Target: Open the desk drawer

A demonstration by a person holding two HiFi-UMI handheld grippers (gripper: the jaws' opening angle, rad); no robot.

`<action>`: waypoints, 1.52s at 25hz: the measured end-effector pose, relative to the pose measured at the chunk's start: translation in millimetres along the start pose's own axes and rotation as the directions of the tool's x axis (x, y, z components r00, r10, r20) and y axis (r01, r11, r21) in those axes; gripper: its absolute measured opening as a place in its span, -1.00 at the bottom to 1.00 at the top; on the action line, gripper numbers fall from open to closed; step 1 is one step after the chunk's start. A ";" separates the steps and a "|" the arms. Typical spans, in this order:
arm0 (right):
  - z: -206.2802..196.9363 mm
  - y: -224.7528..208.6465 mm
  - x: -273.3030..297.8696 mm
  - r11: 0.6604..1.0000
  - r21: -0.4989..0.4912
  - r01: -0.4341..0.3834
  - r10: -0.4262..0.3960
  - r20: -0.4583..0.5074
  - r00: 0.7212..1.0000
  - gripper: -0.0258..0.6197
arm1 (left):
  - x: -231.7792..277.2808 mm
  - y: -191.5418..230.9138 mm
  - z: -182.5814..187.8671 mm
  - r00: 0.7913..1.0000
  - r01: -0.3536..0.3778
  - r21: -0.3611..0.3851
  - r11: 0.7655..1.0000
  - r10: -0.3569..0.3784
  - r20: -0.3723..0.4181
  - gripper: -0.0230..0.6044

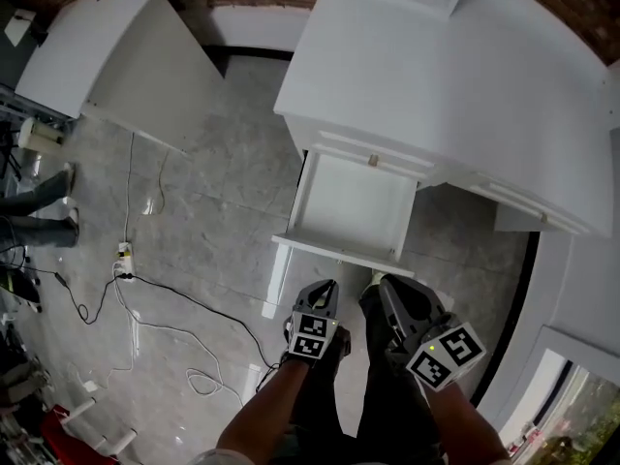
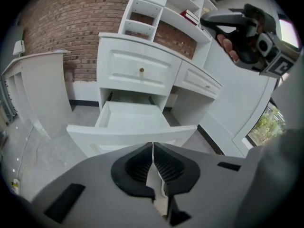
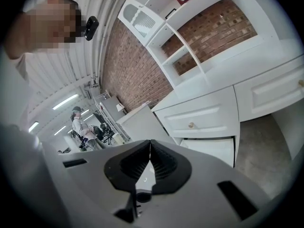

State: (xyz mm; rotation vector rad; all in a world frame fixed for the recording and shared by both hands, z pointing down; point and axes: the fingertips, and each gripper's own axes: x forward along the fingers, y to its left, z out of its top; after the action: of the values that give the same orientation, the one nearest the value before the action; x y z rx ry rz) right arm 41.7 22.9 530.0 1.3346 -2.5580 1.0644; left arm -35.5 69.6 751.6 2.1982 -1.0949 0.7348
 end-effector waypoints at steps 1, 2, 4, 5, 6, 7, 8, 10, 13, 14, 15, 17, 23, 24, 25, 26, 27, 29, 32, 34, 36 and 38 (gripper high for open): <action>6.9 2.6 -2.5 1.000 -0.007 0.000 0.000 0.003 1.000 -0.86 | -9.2 -1.6 12.2 1.000 0.001 0.004 1.000 -0.001 0.011 -0.86; 14.2 5.5 -5.2 1.000 -0.014 0.001 -0.001 0.007 1.000 -0.86 | -18.1 -3.5 24.9 1.000 0.003 0.009 1.000 -0.004 0.022 -0.87; 27.9 12.8 -11.8 1.000 -0.027 0.003 -0.003 0.007 1.000 -0.86 | -36.5 -11.1 50.5 0.999 0.014 0.023 1.000 -0.015 0.044 -0.89; 33.8 17.3 -15.8 0.999 -0.034 0.004 -0.004 0.004 1.000 -0.86 | -46.2 -16.7 63.1 0.998 0.022 0.033 0.999 -0.024 0.053 -0.89; 39.5 22.6 -20.0 0.999 -0.041 0.005 -0.005 0.001 1.000 -0.86 | -56.3 -22.9 75.7 0.998 0.031 0.043 0.999 -0.034 0.062 -0.89; 45.2 28.3 -24.1 0.999 -0.049 0.004 -0.004 -0.001 1.000 -0.86 | -66.9 -28.7 88.7 0.996 0.041 0.050 0.998 -0.044 0.071 -0.89; 51.1 34.0 -28.0 0.998 -0.057 0.002 -0.002 -0.001 1.000 -0.86 | -77.6 -34.0 102.3 0.995 0.050 0.053 0.997 -0.054 0.084 -0.89; 64.3 43.7 -34.4 0.997 -0.071 0.001 0.000 0.006 1.000 -0.86 | -98.4 -43.0 131.7 0.990 0.067 0.055 0.996 -0.073 0.117 -0.89; 86.1 55.2 -41.9 0.996 -0.090 0.001 0.001 0.027 1.000 -0.86 | -128.0 -52.9 177.5 0.980 0.086 0.066 0.994 -0.096 0.176 -0.89; 93.3 59.0 -44.5 0.995 -0.098 -0.001 0.004 0.033 0.999 -0.86 | -137.7 -55.9 191.5 0.976 0.091 0.065 0.994 -0.102 0.194 -0.89; 100.1 62.2 -47.1 0.995 -0.104 -0.004 0.008 0.037 0.999 -0.86 | -146.8 -59.1 204.7 0.972 0.096 0.062 0.993 -0.107 0.207 -0.89; 111.5 66.8 -52.2 0.994 -0.113 -0.010 0.014 0.040 0.999 -0.86 | -163.3 -65.9 229.1 0.967 0.102 0.057 0.993 -0.112 0.229 -0.89; 145.3 89.4 -64.3 0.986 -0.160 -0.040 0.050 0.058 0.997 -0.86 | -213.8 -80.9 293.8 0.942 0.096 0.067 0.993 -0.113 0.317 -0.89; 152.9 94.7 -65.4 0.985 -0.169 -0.044 0.056 0.066 0.996 -0.86 | -222.4 -81.7 304.3 0.937 0.093 0.070 0.993 -0.111 0.332 -0.89; 160.7 99.7 -66.6 0.983 -0.177 -0.046 0.060 0.076 0.995 -0.86 | -230.6 -83.0 314.3 0.932 0.094 0.070 0.993 -0.112 0.346 -0.89; 168.1 104.1 -68.0 0.982 -0.184 -0.047 0.063 0.085 0.994 -0.86 | -238.3 -84.8 323.6 0.927 0.096 0.069 0.993 -0.114 0.357 -0.89; 175.0 107.8 -69.6 0.981 -0.187 -0.047 0.065 0.094 0.993 -0.86 | -245.5 -86.9 332.2 0.922 0.098 0.069 0.993 -0.117 0.369 -0.89; 187.6 114.0 -73.0 0.981 -0.188 -0.047 0.069 0.109 0.992 -0.86 | -259.4 -92.0 349.1 0.910 0.105 0.070 0.992 -0.124 0.395 -0.89; 204.2 122.7 -80.0 0.979 -0.200 -0.044 0.072 0.130 0.989 -0.86 | -279.8 -102.9 372.3 0.891 0.120 0.077 0.990 -0.142 0.432 -0.89; 215.1 128.6 -84.9 0.975 -0.216 -0.044 0.076 0.144 0.987 -0.86 | -292.1 -110.5 386.2 0.878 0.132 0.089 0.987 -0.158 0.451 -0.89; 227.4 135.4 -88.8 0.971 -0.236 -0.044 0.083 0.158 0.984 -0.86 | -304.5 -116.4 400.2 0.864 0.143 0.102 0.984 -0.175 0.472 -0.89; 240.3 143.3 -92.3 0.967 -0.250 -0.042 0.087 0.172 0.981 -0.86 | -316.6 -121.1 413.3 0.849 0.155 0.109 0.982 -0.189 0.493 -0.89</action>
State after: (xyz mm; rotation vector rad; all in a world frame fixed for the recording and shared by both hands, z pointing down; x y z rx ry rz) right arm 51.3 -2.7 236.7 1.3476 -2.7684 0.6307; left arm -7.5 7.2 221.5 2.5841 -1.0967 0.1093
